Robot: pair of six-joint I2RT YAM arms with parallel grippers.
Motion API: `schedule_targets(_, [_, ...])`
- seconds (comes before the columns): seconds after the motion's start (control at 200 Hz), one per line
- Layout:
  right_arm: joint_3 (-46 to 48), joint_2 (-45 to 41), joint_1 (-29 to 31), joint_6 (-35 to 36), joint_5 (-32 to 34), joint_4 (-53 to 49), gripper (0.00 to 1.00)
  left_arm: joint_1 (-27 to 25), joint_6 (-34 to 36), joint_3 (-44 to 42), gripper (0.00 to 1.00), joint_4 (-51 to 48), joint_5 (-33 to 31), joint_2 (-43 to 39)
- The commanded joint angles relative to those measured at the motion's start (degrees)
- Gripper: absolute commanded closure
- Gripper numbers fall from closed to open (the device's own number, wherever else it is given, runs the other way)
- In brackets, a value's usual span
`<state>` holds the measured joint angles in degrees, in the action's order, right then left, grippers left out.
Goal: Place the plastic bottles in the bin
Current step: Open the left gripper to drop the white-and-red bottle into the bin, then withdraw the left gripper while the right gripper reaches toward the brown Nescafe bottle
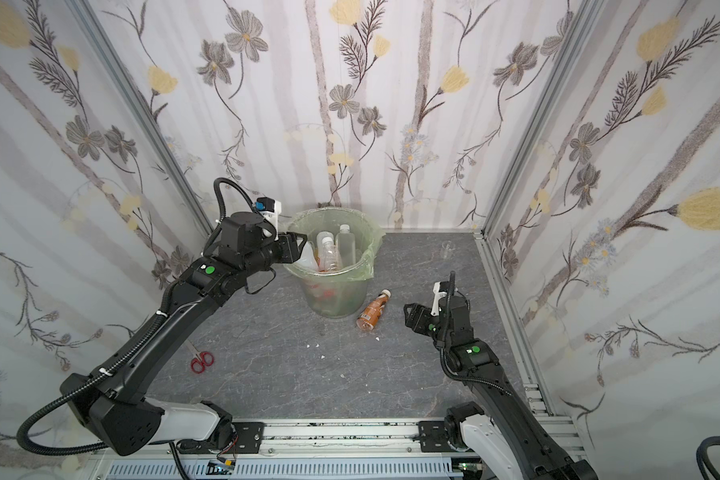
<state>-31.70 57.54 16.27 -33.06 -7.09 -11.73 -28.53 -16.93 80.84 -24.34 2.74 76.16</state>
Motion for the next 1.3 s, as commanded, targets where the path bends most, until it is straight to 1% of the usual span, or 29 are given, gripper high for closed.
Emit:
schedule_targets(0.0, [-0.02, 1.07, 0.08, -0.9, -0.76, 3.44, 0.23, 0.06, 1.25, -3.1, 0.49, 0.87, 2.05, -1.94])
schedule_targets(0.07, [-0.32, 1.8, 0.21, -1.26, -1.32, 3.8, 0.23, 0.04, 1.71, -3.95, 0.5, 0.96, 2.68, -1.87])
schedule_targets(0.205, [-0.6, 2.06, 0.35, -1.78, -1.7, 3.95, 0.24, 0.01, 1.96, -3.76, 0.51, 0.88, 1.62, -0.65])
schedule_targets(0.44, [-0.5, 1.33, 0.77, -1.5, -0.21, 2.52, 0.24, 0.06, 0.8, -3.92, 0.54, 0.92, 1.56, 0.28])
schedule_targets(0.555, [-0.59, 1.52, 0.87, -1.49, -0.29, 2.64, 0.24, 0.06, 0.4, -2.45, 0.54, 0.87, 1.26, -0.82])
schedule_targets(0.675, [-0.92, 2.26, 1.26, -1.69, -0.38, 2.94, 0.25, 0.12, 0.13, 0.41, 0.59, 0.89, 1.19, -1.52])
schedule_targets(0.91, [-1.85, 3.5, 2.27, -2.12, -0.4, 3.62, 0.25, 0.12, 1.36, 3.05, 0.61, 0.89, 1.73, 2.47])
schedule_targets(1.1, [-1.99, 3.25, 2.82, -2.17, 0.25, 3.04, 0.25, 0.15, 1.12, 1.51, 0.62, 0.88, 1.49, 5.09])
schedule_targets(1.294, [-1.96, 3.67, 3.5, -2.25, 0.84, 3.15, 0.25, 0.15, 0.41, -1.11, 0.63, 0.87, 2.77, 4.49])
